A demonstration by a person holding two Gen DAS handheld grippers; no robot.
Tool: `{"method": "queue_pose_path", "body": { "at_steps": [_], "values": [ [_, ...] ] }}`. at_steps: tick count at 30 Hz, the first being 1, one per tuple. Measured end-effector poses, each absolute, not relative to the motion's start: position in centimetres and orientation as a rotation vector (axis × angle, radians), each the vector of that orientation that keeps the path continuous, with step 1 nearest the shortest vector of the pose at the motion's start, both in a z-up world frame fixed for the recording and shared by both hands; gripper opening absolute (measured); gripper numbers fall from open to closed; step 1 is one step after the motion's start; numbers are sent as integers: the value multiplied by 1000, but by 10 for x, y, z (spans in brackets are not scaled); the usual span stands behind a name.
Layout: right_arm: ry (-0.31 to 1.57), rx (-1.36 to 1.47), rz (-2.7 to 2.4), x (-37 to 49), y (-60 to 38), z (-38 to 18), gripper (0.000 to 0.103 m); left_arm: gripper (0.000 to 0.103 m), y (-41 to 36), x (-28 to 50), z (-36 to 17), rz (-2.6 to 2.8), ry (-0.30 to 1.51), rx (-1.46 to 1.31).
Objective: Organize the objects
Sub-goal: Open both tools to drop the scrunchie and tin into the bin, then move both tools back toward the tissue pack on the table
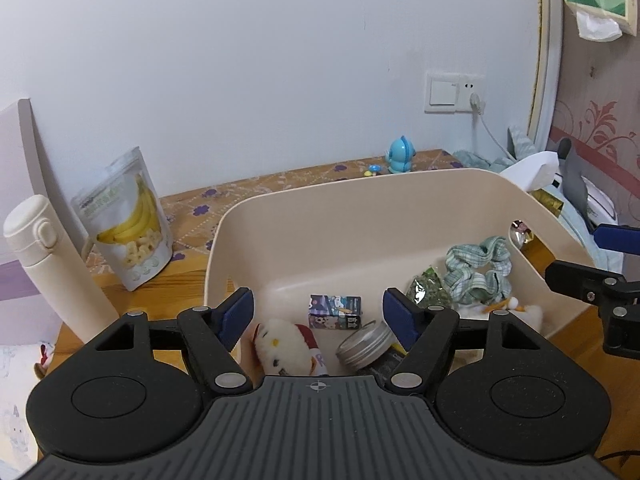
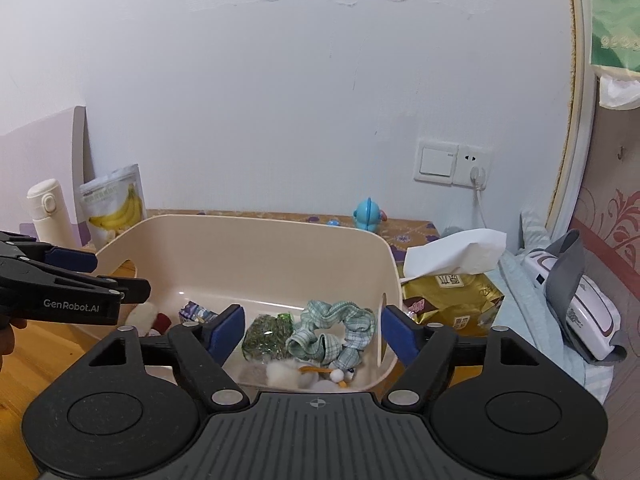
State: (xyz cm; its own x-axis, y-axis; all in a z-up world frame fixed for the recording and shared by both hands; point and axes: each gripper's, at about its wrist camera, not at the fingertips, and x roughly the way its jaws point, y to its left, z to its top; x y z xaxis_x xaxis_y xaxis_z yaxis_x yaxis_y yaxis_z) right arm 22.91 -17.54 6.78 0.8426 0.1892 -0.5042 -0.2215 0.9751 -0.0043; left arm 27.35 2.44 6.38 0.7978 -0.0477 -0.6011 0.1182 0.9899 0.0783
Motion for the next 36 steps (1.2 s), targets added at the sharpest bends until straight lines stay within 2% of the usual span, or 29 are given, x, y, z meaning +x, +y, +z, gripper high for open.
{"method": "queue_pose_path", "body": {
  "at_steps": [4, 14, 17, 36],
  "values": [
    [520, -64, 213, 219, -178, 70, 85, 73, 24, 259, 68, -88, 624, 118],
    [510, -62, 204, 191, -186, 73, 91, 74, 21, 231, 73, -98, 605, 120],
    [509, -62, 204, 186, -186, 73, 93, 81, 22, 224, 72, -94, 603, 115],
    [551, -84, 210, 151, -190, 54, 102, 84, 24, 181, 54, -76, 619, 102]
  ]
}}
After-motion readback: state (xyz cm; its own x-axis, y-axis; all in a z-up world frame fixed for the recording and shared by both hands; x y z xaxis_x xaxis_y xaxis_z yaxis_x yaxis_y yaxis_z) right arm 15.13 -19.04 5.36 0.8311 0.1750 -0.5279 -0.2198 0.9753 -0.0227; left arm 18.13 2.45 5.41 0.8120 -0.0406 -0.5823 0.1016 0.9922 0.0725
